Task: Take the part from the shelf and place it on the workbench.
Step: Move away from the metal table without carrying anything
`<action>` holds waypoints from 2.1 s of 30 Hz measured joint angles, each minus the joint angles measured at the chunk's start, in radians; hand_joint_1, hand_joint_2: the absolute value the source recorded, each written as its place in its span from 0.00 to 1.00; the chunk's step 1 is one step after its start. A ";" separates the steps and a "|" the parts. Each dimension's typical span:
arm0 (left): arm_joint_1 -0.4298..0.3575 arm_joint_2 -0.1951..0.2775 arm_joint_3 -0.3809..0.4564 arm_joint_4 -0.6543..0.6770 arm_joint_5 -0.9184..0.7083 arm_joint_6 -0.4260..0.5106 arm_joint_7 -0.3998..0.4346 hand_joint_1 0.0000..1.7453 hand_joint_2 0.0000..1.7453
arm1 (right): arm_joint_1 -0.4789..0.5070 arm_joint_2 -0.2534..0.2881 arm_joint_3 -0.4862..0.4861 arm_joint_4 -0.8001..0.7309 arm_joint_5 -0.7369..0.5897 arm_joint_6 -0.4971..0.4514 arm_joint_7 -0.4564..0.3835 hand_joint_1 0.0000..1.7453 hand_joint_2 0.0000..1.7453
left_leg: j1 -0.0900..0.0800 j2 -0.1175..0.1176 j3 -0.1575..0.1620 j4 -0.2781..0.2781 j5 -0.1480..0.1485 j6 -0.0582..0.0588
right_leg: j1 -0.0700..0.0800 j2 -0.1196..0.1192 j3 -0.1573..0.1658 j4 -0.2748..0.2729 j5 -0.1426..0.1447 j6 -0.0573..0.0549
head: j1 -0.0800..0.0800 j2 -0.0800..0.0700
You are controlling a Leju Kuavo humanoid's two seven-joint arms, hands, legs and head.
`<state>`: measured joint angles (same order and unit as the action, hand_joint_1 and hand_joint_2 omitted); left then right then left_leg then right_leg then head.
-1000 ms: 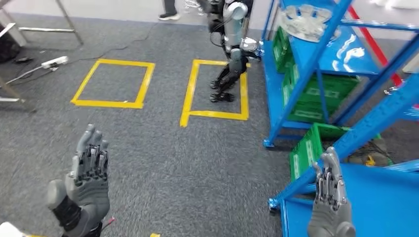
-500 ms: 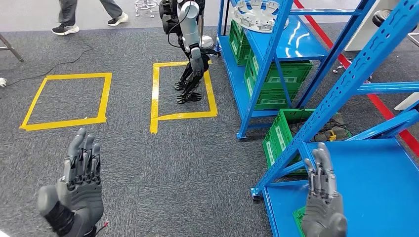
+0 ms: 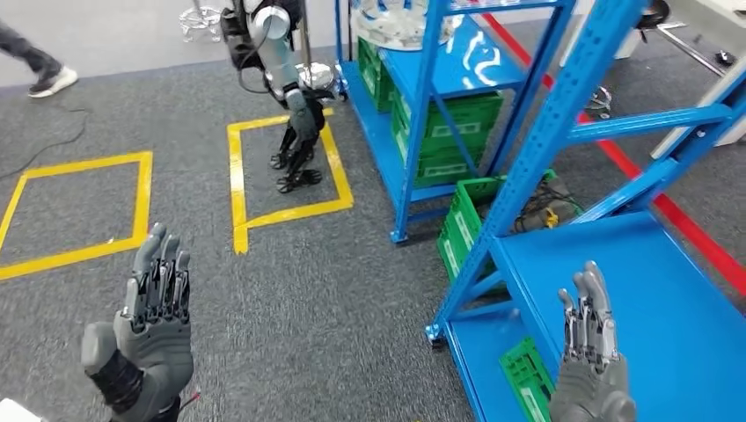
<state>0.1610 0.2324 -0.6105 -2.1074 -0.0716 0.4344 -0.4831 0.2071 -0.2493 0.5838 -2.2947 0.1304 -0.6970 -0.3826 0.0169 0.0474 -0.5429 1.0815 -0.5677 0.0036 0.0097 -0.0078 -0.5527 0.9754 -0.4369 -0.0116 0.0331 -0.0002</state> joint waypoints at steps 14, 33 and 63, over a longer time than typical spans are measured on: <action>-0.018 0.004 0.000 -0.015 -0.009 -0.005 0.053 0.00 0.00 | -0.027 0.005 -0.008 -0.005 -0.003 0.000 0.047 0.00 0.00 | 0.011 -0.083 -0.016 -0.057 0.080 0.022 | -0.018 0.116 -0.044 0.060 -0.038 0.052 | -0.027 0.000; -0.034 0.003 -0.001 -0.034 -0.012 -0.006 0.077 0.00 0.00 | -0.051 0.002 -0.025 -0.025 0.010 0.000 0.078 0.00 0.00 | 0.004 -0.036 -0.097 0.155 -0.044 -0.011 | -0.007 0.026 0.011 0.002 -0.011 0.001 | -0.017 0.000; -0.037 0.003 -0.001 -0.039 -0.013 -0.006 0.078 0.00 0.00 | -0.052 -0.002 -0.027 -0.032 0.026 0.000 0.086 0.00 0.00 | 0.004 -0.031 -0.064 0.111 -0.035 -0.019 | -0.020 0.013 0.020 0.003 -0.020 0.006 | -0.018 0.000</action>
<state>0.1237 0.2355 -0.6112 -2.1464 -0.0849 0.4284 -0.4046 0.1549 -0.2513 0.5573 -2.3271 0.1561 -0.6970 -0.2961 0.0210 0.0162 -0.6065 1.1925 -0.6027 -0.0155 -0.0102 0.0054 -0.5324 0.9782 -0.4564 -0.0058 0.0146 -0.0003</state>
